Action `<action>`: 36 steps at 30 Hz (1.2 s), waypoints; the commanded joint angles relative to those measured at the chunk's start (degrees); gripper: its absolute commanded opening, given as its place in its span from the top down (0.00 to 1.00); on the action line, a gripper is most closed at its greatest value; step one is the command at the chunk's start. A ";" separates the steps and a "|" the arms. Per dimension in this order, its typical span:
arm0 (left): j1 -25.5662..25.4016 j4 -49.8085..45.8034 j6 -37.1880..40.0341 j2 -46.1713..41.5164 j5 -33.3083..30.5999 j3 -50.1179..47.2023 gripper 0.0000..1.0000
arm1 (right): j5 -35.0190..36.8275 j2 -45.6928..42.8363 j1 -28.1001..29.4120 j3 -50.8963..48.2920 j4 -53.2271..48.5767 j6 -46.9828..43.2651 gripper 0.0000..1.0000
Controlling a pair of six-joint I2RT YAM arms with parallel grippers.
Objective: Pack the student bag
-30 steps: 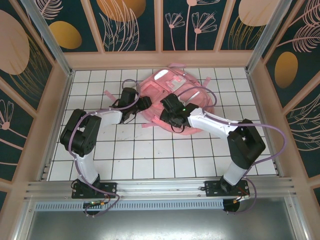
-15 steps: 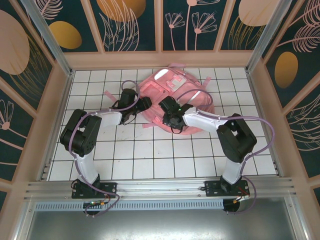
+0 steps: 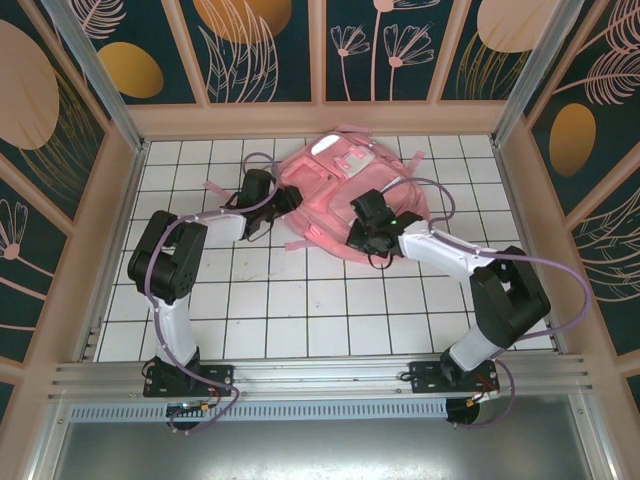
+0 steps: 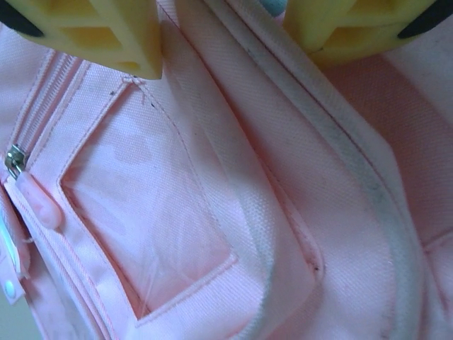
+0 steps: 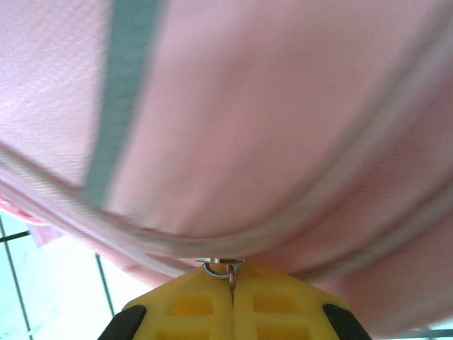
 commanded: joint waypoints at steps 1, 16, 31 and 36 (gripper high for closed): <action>4.31 -5.09 1.33 3.91 -6.18 2.88 0.53 | 0.51 -2.70 -3.27 -0.93 -9.14 -11.48 1.00; 5.79 -12.25 -0.30 -4.52 -0.11 5.15 0.37 | -31.30 -1.42 -9.60 0.73 10.35 -13.96 1.00; -0.51 -3.48 -17.40 -23.63 6.40 -15.45 0.33 | -41.23 14.51 3.04 18.30 17.03 -18.22 1.00; -0.52 0.25 -18.97 -20.93 6.62 -16.71 0.39 | -40.84 14.01 4.66 17.24 17.40 -17.98 1.00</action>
